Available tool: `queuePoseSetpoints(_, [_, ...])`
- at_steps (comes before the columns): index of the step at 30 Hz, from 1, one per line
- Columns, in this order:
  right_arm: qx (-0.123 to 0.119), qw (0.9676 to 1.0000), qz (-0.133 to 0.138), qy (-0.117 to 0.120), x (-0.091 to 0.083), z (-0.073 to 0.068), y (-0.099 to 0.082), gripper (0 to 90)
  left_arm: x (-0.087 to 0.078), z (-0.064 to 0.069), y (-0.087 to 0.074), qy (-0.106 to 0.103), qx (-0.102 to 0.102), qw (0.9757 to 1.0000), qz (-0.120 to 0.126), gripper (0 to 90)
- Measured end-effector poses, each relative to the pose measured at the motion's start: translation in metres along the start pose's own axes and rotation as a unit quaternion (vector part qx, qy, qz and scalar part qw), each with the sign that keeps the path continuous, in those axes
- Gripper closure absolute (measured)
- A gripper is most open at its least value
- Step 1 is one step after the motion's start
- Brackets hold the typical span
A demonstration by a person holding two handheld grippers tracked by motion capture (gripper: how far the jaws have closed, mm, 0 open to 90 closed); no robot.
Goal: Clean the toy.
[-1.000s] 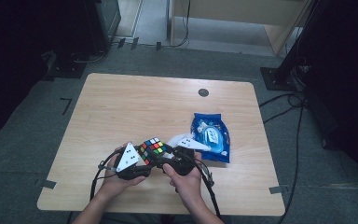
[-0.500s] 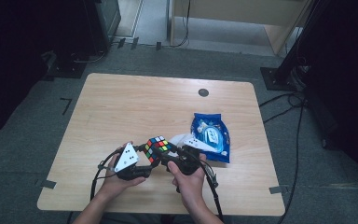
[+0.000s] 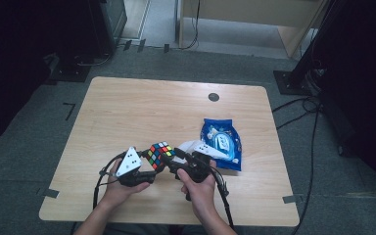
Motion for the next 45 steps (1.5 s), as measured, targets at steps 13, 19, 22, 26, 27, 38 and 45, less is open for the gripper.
queuePoseSetpoints(13, [-0.17, 0.9848, 0.015, -0.031, -0.005, 0.005, 0.005, 72.0, -0.005, -0.001, 0.003, -0.027, 0.004, 0.9996, -0.004, 34.1])
queuePoseSetpoints(19, [-0.172, 0.9844, 0.006, -0.034, -0.002, 0.008, 0.001, 77.9, -0.008, -0.002, 0.005, -0.025, 0.001, 0.9996, 0.007, 34.1])
queuePoseSetpoints(22, [-0.161, 0.9863, -0.002, -0.035, 0.0, 0.011, -0.003, 79.3, -0.009, -0.002, 0.005, -0.029, -0.005, 0.9995, 0.011, 34.0])
queuePoseSetpoints(26, [-0.144, 0.9891, -0.013, -0.027, 0.001, 0.011, -0.007, 82.2, -0.01, -0.004, 0.007, -0.038, -0.017, 0.999, 0.018, 34.1])
queuePoseSetpoints(27, [-0.143, 0.9893, -0.015, -0.026, 0.002, 0.011, -0.008, 82.7, -0.01, -0.004, 0.007, -0.039, -0.021, 0.9988, 0.02, 34.1])
queuePoseSetpoints(38, [-0.185, 0.9798, -0.072, -0.021, 0.011, 0.012, -0.026, 59.4, -0.017, -0.022, 0.01, -0.03, -0.076, 0.9961, 0.034, 34.1])
queuePoseSetpoints(45, [-0.279, 0.9557, -0.085, -0.042, 0.029, -0.009, -0.046, 29.1, -0.011, -0.016, 0.01, -0.034, -0.082, 0.9957, 0.025, 34.1])
Point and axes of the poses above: each handheld gripper's, and its own axes: x roughly forward along the jaws, y roughly out of its top, z roughly to its right, the point moved 7 cm from there along x, roughly forward along the jaws, and after that the axes turned 2 degrees about y, right-handed, at the moved point
